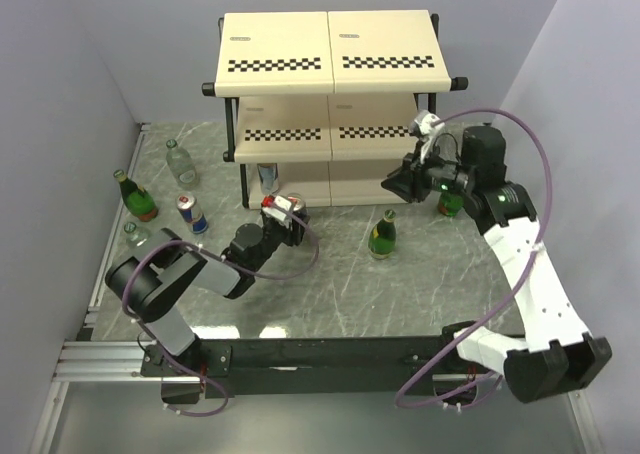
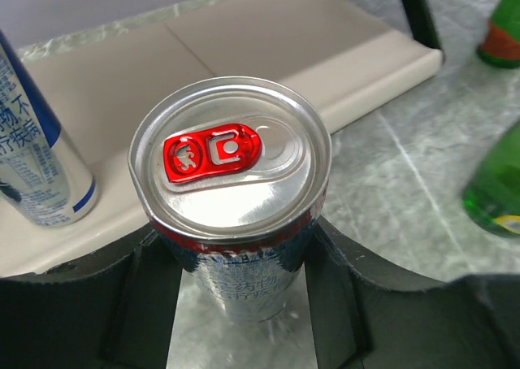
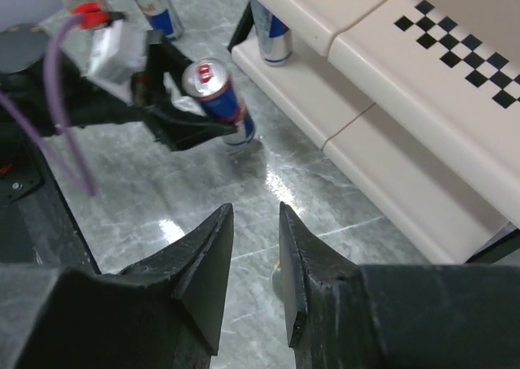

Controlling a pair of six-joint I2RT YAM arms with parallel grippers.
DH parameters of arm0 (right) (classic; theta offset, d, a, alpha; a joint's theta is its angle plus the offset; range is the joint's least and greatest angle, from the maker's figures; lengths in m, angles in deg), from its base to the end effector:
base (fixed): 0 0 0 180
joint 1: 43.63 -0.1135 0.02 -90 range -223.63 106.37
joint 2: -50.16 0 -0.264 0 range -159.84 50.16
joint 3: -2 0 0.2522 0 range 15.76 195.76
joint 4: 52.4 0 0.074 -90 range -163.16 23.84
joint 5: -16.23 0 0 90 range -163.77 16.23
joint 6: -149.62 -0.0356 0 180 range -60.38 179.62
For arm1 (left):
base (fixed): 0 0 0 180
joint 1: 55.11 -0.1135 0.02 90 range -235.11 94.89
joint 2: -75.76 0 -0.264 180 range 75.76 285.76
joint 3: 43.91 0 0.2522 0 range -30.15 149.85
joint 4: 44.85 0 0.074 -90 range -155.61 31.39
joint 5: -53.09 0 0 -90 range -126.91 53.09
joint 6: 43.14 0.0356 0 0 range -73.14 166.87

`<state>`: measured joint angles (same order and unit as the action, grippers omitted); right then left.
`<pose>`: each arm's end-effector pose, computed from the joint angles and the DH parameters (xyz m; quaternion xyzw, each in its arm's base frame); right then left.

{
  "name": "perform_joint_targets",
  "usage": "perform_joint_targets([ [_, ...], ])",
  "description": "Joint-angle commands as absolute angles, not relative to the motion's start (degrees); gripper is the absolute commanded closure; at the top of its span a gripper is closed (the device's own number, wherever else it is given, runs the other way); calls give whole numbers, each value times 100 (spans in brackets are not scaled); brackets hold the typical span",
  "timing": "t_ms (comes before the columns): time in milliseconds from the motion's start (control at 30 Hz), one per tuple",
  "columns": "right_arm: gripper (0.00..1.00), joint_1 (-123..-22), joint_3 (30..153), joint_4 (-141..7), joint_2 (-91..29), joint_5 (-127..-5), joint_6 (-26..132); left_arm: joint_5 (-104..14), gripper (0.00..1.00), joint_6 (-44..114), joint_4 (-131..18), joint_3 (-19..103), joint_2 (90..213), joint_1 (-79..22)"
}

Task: Place and organize the beverage onto the shelf
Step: Place the drink on the shelf.

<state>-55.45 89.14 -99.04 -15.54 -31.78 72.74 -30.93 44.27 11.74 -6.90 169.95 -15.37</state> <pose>0.2271 0.0719 0.4035 -0.3577 0.7282 0.2968 0.5037 0.2218 -0.1796 0.1637 0.1913 0.6845 -0.2191 0.6685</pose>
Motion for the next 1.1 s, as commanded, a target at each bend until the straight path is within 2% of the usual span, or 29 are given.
perform_joint_targets([
  [0, 63, -5331, 8635, -9491, -1103, -2473, 7386, -3067, 100, 4432, 3754, -229, 17067, -1652],
  [233, 60, -5128, 8273, -9086, -443, -2359, 7307, -3181, 99, 4423, 3544, 237, 17375, -1916],
  [1067, 59, -4882, 8150, -9235, -601, -1849, 7465, -2707, 100, 4599, 2999, 1458, 18333, -2145],
])
